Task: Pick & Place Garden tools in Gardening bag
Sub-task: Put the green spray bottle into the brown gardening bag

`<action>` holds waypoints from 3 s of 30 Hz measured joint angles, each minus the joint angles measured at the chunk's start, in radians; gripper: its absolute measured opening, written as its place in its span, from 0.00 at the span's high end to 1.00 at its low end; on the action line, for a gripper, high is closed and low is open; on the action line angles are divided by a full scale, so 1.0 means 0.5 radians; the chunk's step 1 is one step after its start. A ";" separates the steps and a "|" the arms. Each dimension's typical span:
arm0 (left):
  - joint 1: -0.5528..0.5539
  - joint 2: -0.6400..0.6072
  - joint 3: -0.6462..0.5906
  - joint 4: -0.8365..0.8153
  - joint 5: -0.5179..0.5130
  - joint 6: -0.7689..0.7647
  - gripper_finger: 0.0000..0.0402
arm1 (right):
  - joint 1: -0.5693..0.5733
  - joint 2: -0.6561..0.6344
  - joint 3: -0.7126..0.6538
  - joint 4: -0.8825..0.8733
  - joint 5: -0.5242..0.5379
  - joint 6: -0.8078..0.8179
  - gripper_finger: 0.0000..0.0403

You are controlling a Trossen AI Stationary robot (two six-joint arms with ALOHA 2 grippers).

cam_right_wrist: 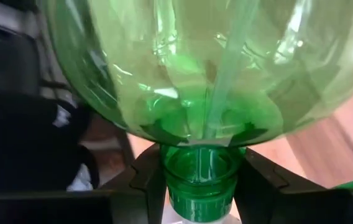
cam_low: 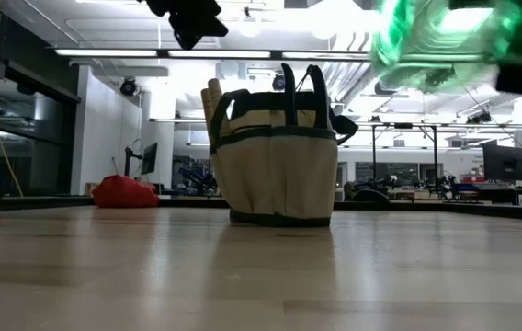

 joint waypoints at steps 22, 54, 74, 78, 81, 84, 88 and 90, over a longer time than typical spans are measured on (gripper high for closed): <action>0.000 -0.247 0.000 -0.104 -0.195 -0.049 0.58 | -0.920 -0.296 0.001 0.975 0.210 -1.041 0.67; 0.000 -0.322 0.001 -0.378 -0.272 -0.049 0.58 | -1.366 0.519 1.097 -0.388 0.028 -0.316 0.67; 0.000 -0.333 0.000 -0.396 -0.274 -0.049 0.58 | -1.372 0.639 1.097 -0.504 0.057 -0.119 0.67; 0.000 -0.333 0.000 -0.419 -0.273 -0.049 0.58 | -1.372 0.647 1.097 -0.529 -0.010 -0.085 0.67; 0.000 -0.333 0.000 -0.456 -0.273 -0.049 0.58 | -1.368 0.647 1.097 -0.581 -0.007 -0.054 0.67; 0.000 -0.333 0.000 -0.463 -0.273 -0.049 0.58 | -1.370 0.647 1.097 -0.610 -0.079 -0.041 0.67; 0.000 -0.333 0.000 -0.463 -0.273 -0.049 0.58 | -1.377 0.647 1.097 -0.614 -0.134 -0.040 0.67; 0.000 -0.333 0.000 -0.462 -0.273 -0.048 0.58 | -1.377 0.647 1.097 -0.614 -0.149 -0.041 0.67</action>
